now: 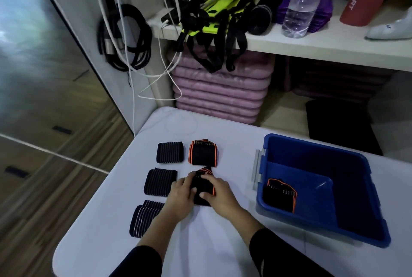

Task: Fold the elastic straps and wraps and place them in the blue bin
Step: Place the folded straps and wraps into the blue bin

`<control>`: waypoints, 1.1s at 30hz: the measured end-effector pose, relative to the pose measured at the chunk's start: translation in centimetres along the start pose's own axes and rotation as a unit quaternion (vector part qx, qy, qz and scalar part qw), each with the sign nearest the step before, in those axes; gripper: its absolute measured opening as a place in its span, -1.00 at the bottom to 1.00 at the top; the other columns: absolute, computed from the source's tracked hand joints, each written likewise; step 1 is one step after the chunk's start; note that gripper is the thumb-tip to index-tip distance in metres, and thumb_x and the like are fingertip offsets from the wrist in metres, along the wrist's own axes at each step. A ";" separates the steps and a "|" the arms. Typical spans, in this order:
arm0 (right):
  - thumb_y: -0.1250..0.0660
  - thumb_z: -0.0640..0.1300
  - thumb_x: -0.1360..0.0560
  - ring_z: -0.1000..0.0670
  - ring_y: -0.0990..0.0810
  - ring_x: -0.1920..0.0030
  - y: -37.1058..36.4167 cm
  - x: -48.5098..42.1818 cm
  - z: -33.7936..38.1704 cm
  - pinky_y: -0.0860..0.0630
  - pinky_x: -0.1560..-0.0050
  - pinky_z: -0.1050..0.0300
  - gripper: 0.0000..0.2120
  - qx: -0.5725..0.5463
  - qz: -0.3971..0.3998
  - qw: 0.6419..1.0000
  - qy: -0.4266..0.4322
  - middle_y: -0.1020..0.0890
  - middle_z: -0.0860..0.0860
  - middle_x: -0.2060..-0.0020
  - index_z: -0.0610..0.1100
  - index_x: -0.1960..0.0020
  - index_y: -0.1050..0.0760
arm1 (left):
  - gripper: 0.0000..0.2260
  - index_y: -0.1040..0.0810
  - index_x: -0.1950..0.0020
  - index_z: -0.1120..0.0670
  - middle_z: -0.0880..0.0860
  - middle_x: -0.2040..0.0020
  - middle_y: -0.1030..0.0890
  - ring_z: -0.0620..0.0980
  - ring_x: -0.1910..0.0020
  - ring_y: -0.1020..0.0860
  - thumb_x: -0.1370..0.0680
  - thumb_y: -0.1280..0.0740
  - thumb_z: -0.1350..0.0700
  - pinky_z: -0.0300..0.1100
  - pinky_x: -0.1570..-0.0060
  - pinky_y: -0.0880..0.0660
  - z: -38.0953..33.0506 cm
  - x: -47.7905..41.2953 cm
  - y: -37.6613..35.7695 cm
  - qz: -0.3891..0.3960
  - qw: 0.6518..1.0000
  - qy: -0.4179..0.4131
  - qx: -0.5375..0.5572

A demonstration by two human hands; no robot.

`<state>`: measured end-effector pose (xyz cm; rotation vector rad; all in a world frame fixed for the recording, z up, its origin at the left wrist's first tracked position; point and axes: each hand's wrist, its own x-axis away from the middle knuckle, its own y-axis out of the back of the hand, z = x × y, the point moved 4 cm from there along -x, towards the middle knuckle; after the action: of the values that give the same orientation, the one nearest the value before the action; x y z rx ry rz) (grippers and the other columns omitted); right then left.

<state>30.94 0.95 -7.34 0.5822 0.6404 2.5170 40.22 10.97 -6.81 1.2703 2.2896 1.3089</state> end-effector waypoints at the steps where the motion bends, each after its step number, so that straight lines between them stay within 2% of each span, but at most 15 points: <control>1: -0.36 -0.15 -0.46 -0.07 -0.43 -0.24 0.0 0.1 0.1 -0.36 -0.29 0.13 -0.52 -0.005 -0.002 1.000 0.000 -0.50 -0.09 -0.18 0.02 -0.35 -0.37 | -0.56 -0.14 -0.49 0.06 0.18 -0.28 -0.41 0.15 -0.17 -0.35 -0.61 -0.12 0.12 -0.03 -0.22 -0.29 0.0 0.0 0.0 -0.006 1.000 -0.001 0.003; 4: -0.35 -0.17 -0.48 -0.04 -0.44 -0.21 0.4 0.2 0.2 -0.36 -0.26 0.16 -0.57 -0.015 -0.002 1.000 -0.002 -0.50 -0.08 -0.16 0.01 -0.32 -0.38 | -0.56 -0.17 -0.48 0.05 0.19 -0.25 -0.41 0.13 -0.18 -0.36 -0.60 -0.15 0.12 -0.06 -0.21 -0.32 0.0 0.2 0.1 -0.028 0.999 -0.010 0.018; 7: -0.35 -0.17 -0.47 -0.05 -0.46 -0.18 1.2 0.3 1.0 -0.40 -0.24 0.08 -0.60 -0.011 -0.015 1.000 0.020 -0.52 -0.06 -0.13 0.02 -0.28 -0.40 | -0.56 -0.19 -0.48 0.04 0.18 -0.21 -0.44 0.12 -0.14 -0.38 -0.60 -0.16 0.11 -0.03 -0.20 -0.36 -0.8 0.7 0.8 -0.052 0.998 -0.032 0.026; 12: -0.37 -0.14 -0.44 -0.04 -0.46 -0.14 5.4 0.7 4.3 -0.43 -0.17 0.07 -0.60 -0.018 -0.042 0.996 0.077 -0.51 -0.06 -0.08 0.07 -0.24 -0.41 | -0.48 -0.24 -0.45 0.01 0.08 -0.24 -0.45 0.03 -0.21 -0.41 -0.53 -0.04 -0.15 -0.22 -0.15 -0.32 -4.4 1.3 4.6 -0.114 0.985 -0.116 0.053; 16: -0.36 -0.13 -0.45 -0.03 -0.48 -0.09 11.0 2.1 6.7 -0.46 -0.13 0.05 -0.61 -0.020 -0.061 0.991 0.114 -0.52 -0.06 -0.07 0.12 -0.24 -0.40 | -0.48 -0.11 -0.48 -0.08 0.00 -0.20 -0.48 -0.05 -0.16 -0.43 -0.56 -0.16 -0.11 -0.18 -0.12 -0.36 -8.3 0.8 7.1 -0.142 0.971 -0.161 0.101; 19: -0.38 -0.17 -0.46 0.01 -0.55 0.05 15.2 3.9 6.3 -0.53 -0.01 0.09 -0.63 -0.056 -0.084 0.989 0.111 -0.55 -0.06 -0.07 0.12 -0.20 -0.43 | -0.38 -0.02 -0.49 -0.15 -0.04 -0.19 -0.50 -0.04 -0.14 -0.48 -0.51 -0.22 -0.18 -0.09 -0.14 -0.44 -11.0 -0.2 7.0 -0.114 0.970 -0.169 0.129; 21: -0.38 -0.21 -0.46 0.03 -0.57 -0.02 17.8 5.1 5.1 -0.54 -0.08 0.09 -0.64 -0.081 -0.102 0.986 0.105 -0.57 -0.02 -0.07 0.10 -0.18 -0.45 | -0.38 -0.10 -0.49 -0.10 -0.03 -0.25 -0.46 -0.02 -0.21 -0.45 -0.50 -0.27 -0.18 -0.06 -0.22 -0.42 -12.7 -0.6 6.0 -0.092 0.970 -0.177 0.136; 23: -0.39 -0.23 -0.45 0.02 -0.56 -0.08 20.1 6.1 3.5 -0.51 -0.15 0.07 -0.65 -0.084 -0.124 0.984 0.098 -0.58 0.01 -0.06 0.09 -0.16 -0.45 | -0.45 -0.22 -0.46 -0.02 0.02 -0.31 -0.41 0.01 -0.29 -0.38 -0.52 -0.28 -0.10 -0.05 -0.31 -0.35 -14.1 -1.0 4.6 -0.076 0.971 -0.195 0.115; 26: -0.39 -0.24 -0.45 -0.01 -0.56 -0.09 22.7 7.1 0.3 -0.51 -0.16 0.05 -0.65 -0.070 -0.152 0.983 0.071 -0.57 0.00 -0.07 0.08 -0.14 -0.45 | -0.50 -0.23 -0.46 0.01 0.04 -0.40 -0.32 0.03 -0.37 -0.31 -0.56 -0.24 -0.06 -0.07 -0.37 -0.29 -15.5 -1.8 1.8 -0.024 0.973 -0.218 0.071; 29: -0.38 -0.24 -0.46 -0.02 -0.58 -0.06 23.6 7.4 -2.8 -0.56 -0.11 0.01 -0.65 -0.064 -0.149 0.986 0.031 -0.56 0.00 -0.08 0.10 -0.14 -0.43 | -0.51 -0.21 -0.47 0.05 0.05 -0.44 -0.25 0.02 -0.42 -0.23 -0.57 -0.23 0.00 -0.22 -0.38 -0.14 -16.7 -2.5 -0.4 0.020 0.976 -0.211 0.058; 33: -0.36 -0.26 -0.47 -0.07 -0.61 0.02 22.8 6.5 -5.5 -0.62 0.05 0.00 -0.64 -0.055 -0.138 0.989 -0.002 -0.58 -0.09 -0.06 0.10 -0.14 -0.43 | -0.52 -0.22 -0.46 0.08 0.05 -0.41 -0.29 0.03 -0.38 -0.28 -0.57 -0.22 0.02 -0.15 -0.39 -0.19 -17.4 -2.9 -1.7 0.045 0.975 -0.212 0.055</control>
<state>15.31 -15.15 2.19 0.4262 0.5373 2.2733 31.44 -2.05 1.32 1.5310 2.0423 0.8390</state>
